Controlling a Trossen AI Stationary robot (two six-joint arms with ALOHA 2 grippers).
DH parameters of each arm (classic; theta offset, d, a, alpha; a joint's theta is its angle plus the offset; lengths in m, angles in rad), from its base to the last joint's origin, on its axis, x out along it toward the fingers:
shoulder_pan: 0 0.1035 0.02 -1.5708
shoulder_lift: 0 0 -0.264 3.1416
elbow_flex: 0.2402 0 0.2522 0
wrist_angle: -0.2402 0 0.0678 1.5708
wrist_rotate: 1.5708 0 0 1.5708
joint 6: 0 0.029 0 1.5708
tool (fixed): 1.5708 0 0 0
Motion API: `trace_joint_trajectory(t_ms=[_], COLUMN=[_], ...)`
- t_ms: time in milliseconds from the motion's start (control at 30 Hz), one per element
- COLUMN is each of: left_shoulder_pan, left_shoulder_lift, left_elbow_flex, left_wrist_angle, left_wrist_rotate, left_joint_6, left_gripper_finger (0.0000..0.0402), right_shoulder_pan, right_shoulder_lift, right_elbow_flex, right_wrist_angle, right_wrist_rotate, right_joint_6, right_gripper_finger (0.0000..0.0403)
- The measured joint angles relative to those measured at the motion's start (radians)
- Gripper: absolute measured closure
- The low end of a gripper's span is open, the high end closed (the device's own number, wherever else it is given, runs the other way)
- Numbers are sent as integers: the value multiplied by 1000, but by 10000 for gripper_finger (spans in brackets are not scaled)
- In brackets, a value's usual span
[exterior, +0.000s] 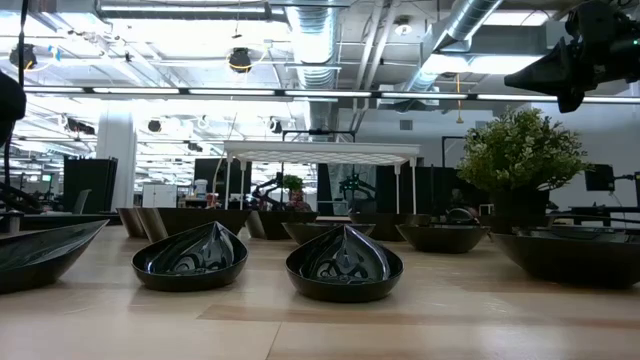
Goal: Pick & Place Mini shaped plates
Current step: Put the black drop-shaped plate on the shelf
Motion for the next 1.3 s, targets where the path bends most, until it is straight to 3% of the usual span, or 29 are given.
trace_joint_trajectory(t_ms=[400,833,1100,1300], left_shoulder_pan=[0,0,77,330], left_shoulder_lift=[-22,-313,-489,-560], left_elbow_flex=[1,1,2,3], left_wrist_angle=[-2,-166,-150,-56], left_wrist_rotate=[-1,-125,-444,-471], left_joint_6=[9,73,293,680], left_gripper_finger=[395,397,397,397], right_shoulder_pan=[0,0,0,0], right_shoulder_lift=[0,0,0,0], right_elbow_flex=[0,0,0,0], right_wrist_angle=[0,-1,-1,-1], right_wrist_rotate=[0,0,0,0], right_joint_6=[0,0,0,0], right_gripper_finger=[401,401,401,401])
